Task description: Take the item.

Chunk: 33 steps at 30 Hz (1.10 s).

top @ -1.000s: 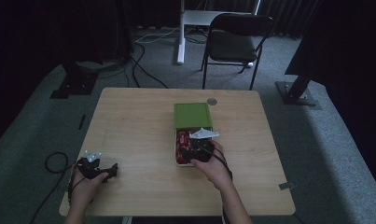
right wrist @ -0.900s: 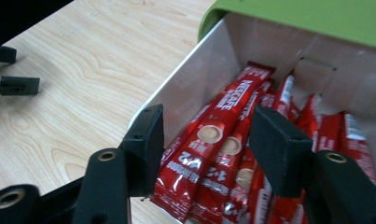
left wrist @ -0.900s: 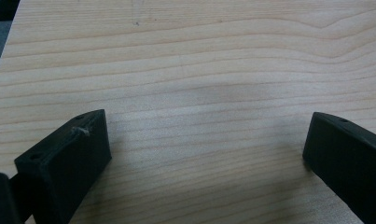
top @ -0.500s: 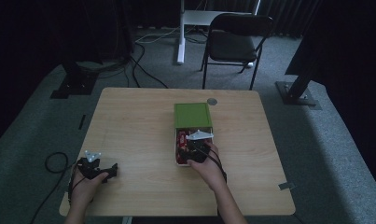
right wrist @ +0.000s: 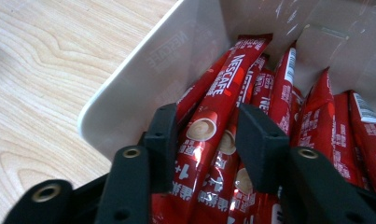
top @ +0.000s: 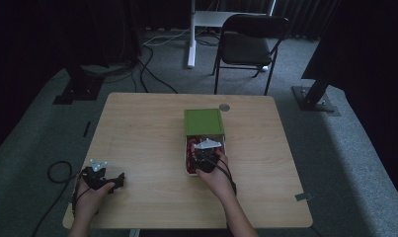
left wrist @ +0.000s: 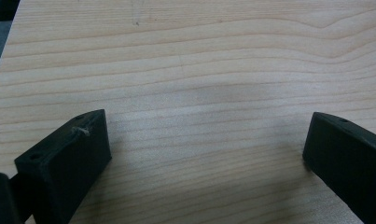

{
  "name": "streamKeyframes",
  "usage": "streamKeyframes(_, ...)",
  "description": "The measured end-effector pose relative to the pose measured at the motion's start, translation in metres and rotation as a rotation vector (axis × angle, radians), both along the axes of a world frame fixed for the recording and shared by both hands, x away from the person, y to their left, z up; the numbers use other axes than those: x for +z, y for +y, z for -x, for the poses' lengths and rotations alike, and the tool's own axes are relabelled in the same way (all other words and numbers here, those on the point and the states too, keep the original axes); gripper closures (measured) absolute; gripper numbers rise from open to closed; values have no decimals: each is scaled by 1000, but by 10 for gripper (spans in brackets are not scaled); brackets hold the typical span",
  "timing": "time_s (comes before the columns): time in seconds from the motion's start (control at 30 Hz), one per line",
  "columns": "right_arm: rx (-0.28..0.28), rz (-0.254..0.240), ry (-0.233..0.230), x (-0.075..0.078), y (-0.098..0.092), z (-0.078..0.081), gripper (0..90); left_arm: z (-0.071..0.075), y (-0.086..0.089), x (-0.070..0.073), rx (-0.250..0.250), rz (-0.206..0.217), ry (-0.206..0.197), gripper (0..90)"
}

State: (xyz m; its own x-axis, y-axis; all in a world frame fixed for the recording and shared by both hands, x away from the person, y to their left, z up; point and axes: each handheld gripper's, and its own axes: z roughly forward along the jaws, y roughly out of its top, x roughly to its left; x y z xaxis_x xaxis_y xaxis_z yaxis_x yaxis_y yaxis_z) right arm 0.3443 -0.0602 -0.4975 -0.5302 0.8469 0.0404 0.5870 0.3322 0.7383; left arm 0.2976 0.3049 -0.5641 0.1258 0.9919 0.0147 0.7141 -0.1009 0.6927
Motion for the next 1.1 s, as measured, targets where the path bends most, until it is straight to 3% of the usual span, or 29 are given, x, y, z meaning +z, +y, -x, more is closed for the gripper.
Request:
streamKeyframes(0.27, -23, -3, 6, 4, -3, 1, 794, 0, 0, 0, 0, 0, 0, 13)
streamKeyframes(0.63, -5, -49, 19, 10, -14, 9, 824, 0, 0, 0, 0, 0, 0, 13)
streamKeyframes(1.1, 19, -82, 3, 28, -29, 19, 834, 0, 0, 0, 0, 0, 0, 13)
